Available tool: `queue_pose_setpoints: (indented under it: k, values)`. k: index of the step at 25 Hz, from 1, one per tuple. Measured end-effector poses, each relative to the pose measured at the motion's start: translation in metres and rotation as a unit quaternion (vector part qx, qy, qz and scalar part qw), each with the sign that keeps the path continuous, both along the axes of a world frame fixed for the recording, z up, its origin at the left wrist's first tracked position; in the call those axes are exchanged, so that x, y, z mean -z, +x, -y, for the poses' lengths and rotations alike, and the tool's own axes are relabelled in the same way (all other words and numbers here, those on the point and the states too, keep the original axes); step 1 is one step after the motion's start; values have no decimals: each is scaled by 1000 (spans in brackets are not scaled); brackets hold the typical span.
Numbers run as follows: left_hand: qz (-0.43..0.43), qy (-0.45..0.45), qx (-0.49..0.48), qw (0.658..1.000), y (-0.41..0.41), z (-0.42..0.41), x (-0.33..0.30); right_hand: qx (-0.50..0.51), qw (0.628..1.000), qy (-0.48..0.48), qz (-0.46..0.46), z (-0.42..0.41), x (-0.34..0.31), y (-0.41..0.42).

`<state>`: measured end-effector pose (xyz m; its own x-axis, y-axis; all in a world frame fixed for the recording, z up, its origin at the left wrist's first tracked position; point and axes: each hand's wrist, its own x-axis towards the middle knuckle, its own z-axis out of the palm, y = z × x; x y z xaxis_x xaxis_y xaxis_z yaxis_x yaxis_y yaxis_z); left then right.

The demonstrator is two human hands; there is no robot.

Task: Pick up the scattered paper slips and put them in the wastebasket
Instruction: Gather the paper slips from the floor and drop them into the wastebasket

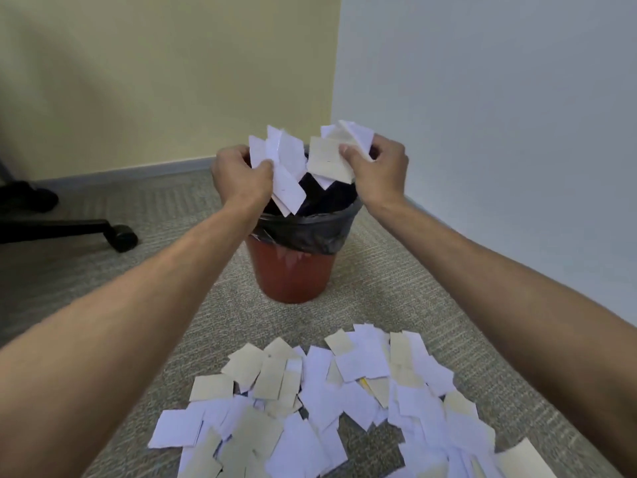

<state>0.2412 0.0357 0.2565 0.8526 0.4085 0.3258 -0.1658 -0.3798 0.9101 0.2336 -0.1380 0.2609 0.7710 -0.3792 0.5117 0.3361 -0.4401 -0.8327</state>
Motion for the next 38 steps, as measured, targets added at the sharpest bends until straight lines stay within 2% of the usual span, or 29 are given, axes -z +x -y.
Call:
queue_pose_setpoints:
  k: [5,8,11,14,16,18,21,25,27,31,33,35,38]
  values:
    - [-58,5,-21,998,27,0,23,1,998,-40,-56,-19,27,29]
    - [-28,45,-17,998,24,-1,33,-3,991,-52,-123,-21,46,25]
    - [35,75,-11,996,-2,-9,44,-16,989,-53,-136,-17,65,0]
    - [67,42,-9,997,-41,-18,67,-60,985,-110,-119,-12,84,-42]
    - [46,44,25,998,-71,-26,96,-83,980,-141,-117,-10,100,-71]
    - [-7,93,85,992,-104,-38,135,-107,970,-169,-139,-9,123,-99]
    - [-130,209,169,954,-150,-59,194,-142,944,-213,-211,-9,173,-141]
    - [-248,332,215,885,-200,-77,242,-172,890,-250,-340,-17,238,-190]
    - [-285,365,234,855,-220,-80,254,-183,869,-276,-369,-23,257,-206]
    - [-292,449,318,782,-237,-86,271,-200,817,-356,-408,-34,277,-225]
    - [-283,468,334,768,-233,-85,277,-194,811,-366,-415,-41,281,-230]
    - [-259,481,348,762,-229,-80,281,-186,821,-343,-417,-49,282,-233]
    - [-232,477,355,770,-224,-77,286,-178,857,-232,-423,-56,287,-235]
